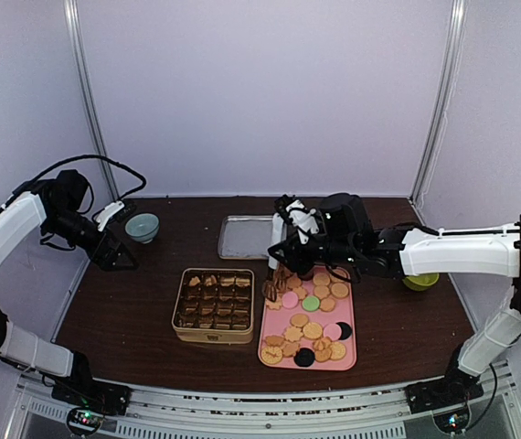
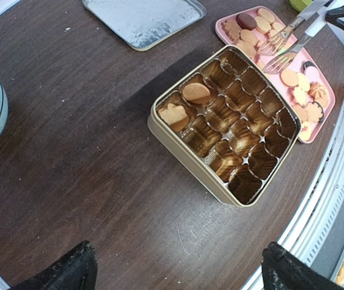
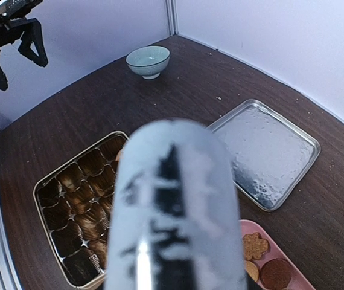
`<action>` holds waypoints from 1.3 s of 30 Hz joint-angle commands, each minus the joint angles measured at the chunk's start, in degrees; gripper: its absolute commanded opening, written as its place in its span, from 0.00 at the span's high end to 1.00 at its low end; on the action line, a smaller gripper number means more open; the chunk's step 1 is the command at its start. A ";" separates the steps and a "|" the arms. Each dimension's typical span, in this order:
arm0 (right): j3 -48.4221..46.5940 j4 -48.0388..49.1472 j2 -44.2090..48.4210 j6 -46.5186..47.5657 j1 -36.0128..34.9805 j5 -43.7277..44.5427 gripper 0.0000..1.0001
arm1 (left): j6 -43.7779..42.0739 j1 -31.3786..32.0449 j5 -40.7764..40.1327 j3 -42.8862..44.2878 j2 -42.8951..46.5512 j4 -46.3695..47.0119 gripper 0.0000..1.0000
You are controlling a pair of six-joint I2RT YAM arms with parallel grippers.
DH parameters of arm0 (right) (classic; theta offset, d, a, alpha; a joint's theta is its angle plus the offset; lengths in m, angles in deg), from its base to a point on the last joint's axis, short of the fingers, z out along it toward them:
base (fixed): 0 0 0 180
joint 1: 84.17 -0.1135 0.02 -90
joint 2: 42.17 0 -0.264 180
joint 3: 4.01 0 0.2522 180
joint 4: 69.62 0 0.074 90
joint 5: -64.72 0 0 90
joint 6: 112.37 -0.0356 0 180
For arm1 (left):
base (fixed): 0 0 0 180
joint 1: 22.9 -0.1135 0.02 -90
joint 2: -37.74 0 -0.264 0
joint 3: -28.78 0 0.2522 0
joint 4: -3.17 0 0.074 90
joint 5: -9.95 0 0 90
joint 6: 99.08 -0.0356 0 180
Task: Pack the cookies
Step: Pick up the fake cookies from the plate.
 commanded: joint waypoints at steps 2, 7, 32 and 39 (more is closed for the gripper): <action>0.85 2.41 0.66 -0.07 0.26 -3.45 0.62 | 0.07 -0.30 1.19 1.06 1.00 0.42 0.02; 1.77 2.15 0.70 0.43 0.36 -4.19 0.62 | -0.06 -0.29 1.16 0.86 0.83 0.43 0.02; 5.02 2.06 1.48 3.30 -0.86 -3.13 0.63 | 0.40 -0.32 2.74 1.58 1.73 0.41 0.02; 4.68 1.57 2.75 4.28 -2.17 0.01 0.75 | 0.25 -0.29 2.71 1.58 1.87 0.44 0.02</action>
